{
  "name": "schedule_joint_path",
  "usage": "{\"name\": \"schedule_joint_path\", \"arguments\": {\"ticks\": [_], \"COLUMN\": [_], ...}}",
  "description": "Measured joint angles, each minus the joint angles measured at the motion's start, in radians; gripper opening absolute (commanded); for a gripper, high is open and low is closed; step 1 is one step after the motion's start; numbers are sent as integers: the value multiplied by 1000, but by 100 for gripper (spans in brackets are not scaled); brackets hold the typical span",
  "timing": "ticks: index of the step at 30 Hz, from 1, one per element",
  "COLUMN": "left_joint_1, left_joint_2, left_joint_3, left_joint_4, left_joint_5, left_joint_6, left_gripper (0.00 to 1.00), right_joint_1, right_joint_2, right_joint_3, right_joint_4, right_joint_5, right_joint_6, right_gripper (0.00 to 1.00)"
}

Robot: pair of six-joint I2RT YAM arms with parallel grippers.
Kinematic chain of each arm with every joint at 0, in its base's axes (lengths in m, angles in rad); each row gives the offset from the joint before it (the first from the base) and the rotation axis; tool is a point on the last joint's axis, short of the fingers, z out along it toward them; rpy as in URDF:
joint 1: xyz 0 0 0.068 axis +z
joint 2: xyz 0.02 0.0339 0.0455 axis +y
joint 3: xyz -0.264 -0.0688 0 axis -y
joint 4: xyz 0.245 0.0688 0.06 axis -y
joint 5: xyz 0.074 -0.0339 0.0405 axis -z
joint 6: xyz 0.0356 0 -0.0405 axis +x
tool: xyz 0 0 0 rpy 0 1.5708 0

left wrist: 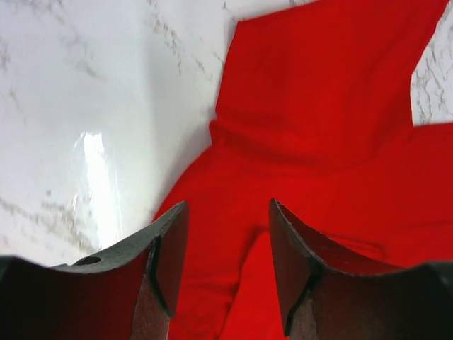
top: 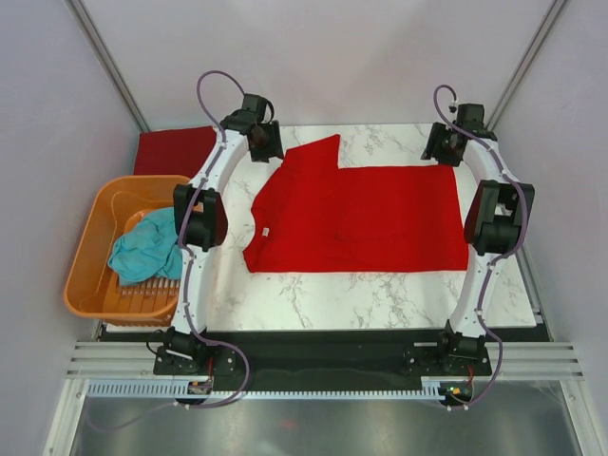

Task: Fold and stack the t-shirts
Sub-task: Fold the tshirt

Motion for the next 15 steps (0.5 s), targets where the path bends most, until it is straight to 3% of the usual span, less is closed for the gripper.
{"name": "schedule_joint_path", "arguments": {"ticks": [15], "left_joint_1": [25], "left_joint_2": [186], "left_joint_3": [60], "left_joint_4": [161], "left_joint_5": [101], "left_joint_6": [77], "left_gripper": [57], "right_joint_1": [-141], "right_joint_2": [204], "right_joint_3": [187], "right_joint_4": [-1], "right_joint_5": [-46], "right_joint_6": [-67], "right_gripper": [62]}}
